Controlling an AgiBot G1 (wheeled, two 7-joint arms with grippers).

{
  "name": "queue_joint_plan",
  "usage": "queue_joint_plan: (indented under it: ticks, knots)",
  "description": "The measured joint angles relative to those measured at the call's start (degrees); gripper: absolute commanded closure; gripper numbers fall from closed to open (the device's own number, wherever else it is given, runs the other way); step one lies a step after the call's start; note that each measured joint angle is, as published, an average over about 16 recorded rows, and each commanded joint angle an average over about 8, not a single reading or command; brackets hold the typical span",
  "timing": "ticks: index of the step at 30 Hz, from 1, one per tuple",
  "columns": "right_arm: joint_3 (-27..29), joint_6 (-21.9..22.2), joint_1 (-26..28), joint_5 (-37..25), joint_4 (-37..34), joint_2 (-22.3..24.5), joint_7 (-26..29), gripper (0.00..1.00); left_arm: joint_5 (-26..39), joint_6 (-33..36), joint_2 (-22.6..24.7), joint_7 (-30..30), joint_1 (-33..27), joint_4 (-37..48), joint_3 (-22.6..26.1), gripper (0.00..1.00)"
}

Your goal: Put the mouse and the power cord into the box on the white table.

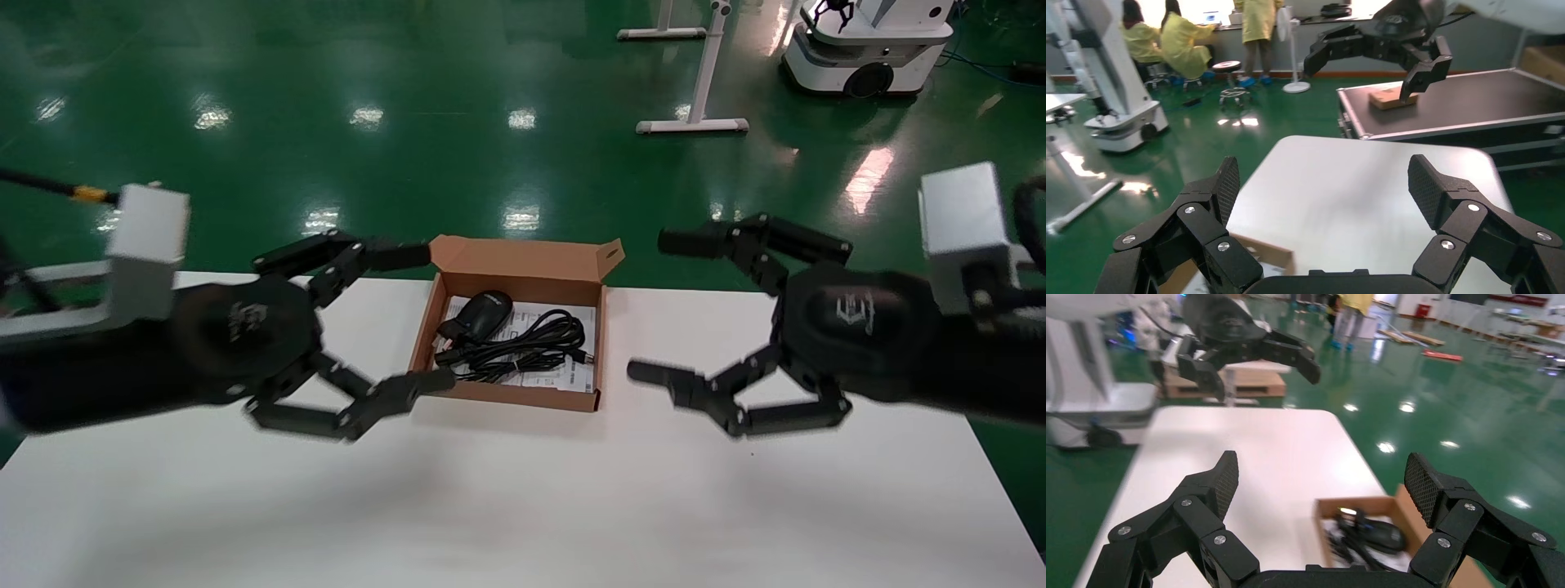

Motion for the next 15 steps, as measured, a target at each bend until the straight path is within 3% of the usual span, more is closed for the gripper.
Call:
queue_joint_plan:
  ticks: [15]
  knots:
    - [3.41, -2.24, -7.21, 6.26, 11.29, 3.83, 7.08, 0.0, -4.94, 3.53, -6.76, -6.78, 6.27, -11.67, -5.5, 0.0]
